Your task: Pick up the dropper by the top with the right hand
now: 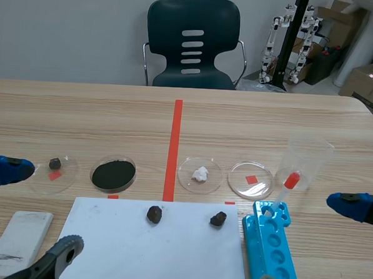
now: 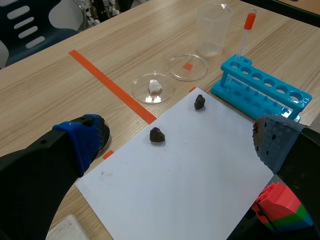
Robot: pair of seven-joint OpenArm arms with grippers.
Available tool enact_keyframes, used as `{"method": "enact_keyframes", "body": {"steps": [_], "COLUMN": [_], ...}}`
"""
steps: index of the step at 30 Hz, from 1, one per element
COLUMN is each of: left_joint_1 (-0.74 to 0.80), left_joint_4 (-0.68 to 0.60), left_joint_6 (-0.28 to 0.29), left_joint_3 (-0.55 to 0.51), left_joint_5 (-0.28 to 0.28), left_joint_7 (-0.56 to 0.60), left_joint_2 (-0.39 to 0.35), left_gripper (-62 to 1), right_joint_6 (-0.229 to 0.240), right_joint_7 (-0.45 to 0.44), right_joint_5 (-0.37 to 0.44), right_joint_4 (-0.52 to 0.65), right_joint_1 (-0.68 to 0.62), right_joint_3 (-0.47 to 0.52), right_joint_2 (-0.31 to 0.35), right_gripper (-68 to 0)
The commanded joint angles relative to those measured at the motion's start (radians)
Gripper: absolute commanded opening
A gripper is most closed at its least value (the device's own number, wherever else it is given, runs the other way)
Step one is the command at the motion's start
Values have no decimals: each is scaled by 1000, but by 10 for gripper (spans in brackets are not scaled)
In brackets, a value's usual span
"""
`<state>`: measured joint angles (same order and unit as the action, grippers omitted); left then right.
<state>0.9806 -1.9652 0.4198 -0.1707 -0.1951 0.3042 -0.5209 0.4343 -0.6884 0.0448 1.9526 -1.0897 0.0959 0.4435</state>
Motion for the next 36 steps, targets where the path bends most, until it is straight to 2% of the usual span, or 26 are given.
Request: {"method": "enact_keyframes", "body": {"steps": [1,21,27,29,31,36], "left_joint_1": [-3,-3,-3,-3,-3,-3], "left_joint_4": [-10,-10,-10,-10,-10,-10], "left_joint_6": [-2,-2,-2,-2,-2,-2], "left_joint_3": [3,3,3,3,3,3], "left_joint_5": [-11,-11,-11,-11,-11,-11], "left_joint_7": [17,17,17,17,17,16], "left_joint_2": [3,3,3,3,3,3], "left_gripper": [13,13,13,13,13,13], "right_joint_6": [1,0,-1,-23,-31,-49], "right_joint_7": [-18,-16,-19,-24,-35,-92], "right_joint_5": [12,15,90,99,100,170], "right_joint_4": [12,12,0,-18,-47,-163], "right_joint_1": [3,4,6,12,26,89], "right_joint_3": [4,4,31,34,34,35], "right_joint_2": [3,3,2,2,1,-4], "right_gripper": [-22,-23,-23,-23,-23,-23]}}
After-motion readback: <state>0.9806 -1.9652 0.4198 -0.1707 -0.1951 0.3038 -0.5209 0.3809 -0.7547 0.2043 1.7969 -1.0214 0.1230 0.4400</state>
